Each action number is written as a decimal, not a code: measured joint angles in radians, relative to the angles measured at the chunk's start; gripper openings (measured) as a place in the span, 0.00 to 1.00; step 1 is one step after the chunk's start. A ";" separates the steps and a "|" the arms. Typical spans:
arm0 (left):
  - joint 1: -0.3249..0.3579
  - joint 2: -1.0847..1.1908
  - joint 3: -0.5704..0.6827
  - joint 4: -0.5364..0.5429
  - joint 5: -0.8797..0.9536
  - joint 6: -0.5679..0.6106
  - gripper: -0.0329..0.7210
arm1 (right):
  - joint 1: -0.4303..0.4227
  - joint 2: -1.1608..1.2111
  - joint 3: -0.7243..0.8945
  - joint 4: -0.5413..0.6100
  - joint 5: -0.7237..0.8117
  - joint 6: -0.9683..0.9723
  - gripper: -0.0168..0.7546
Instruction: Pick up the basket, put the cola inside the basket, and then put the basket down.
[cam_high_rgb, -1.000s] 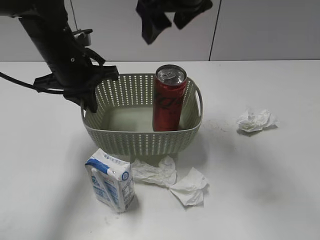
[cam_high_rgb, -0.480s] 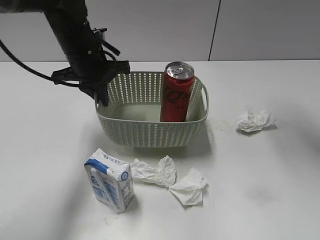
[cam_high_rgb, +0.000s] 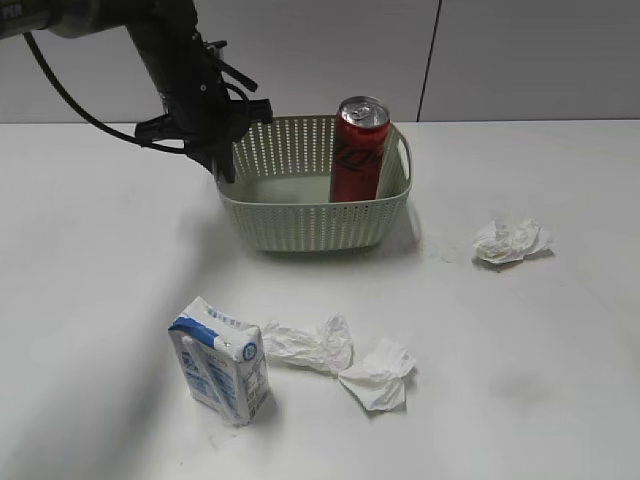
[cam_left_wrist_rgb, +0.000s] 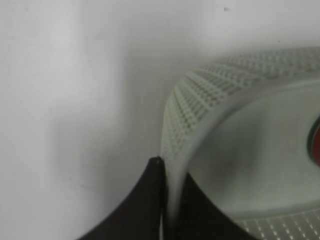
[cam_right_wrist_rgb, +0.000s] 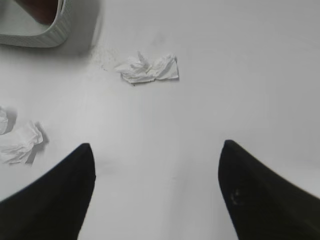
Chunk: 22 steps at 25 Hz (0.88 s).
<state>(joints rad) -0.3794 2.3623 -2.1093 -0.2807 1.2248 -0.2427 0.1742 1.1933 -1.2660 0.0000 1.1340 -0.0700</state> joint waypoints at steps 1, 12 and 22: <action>0.000 0.008 -0.001 0.000 0.000 0.000 0.04 | 0.000 -0.041 0.030 0.000 -0.010 0.006 0.79; 0.000 0.022 -0.013 -0.038 -0.003 0.038 0.77 | 0.000 -0.321 0.190 0.009 -0.029 0.043 0.79; 0.012 -0.061 -0.013 -0.002 -0.004 0.042 0.92 | 0.000 -0.507 0.448 0.036 -0.069 0.048 0.79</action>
<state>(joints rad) -0.3672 2.3017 -2.1220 -0.2824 1.2212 -0.2007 0.1742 0.6858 -0.8175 0.0356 1.0654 -0.0224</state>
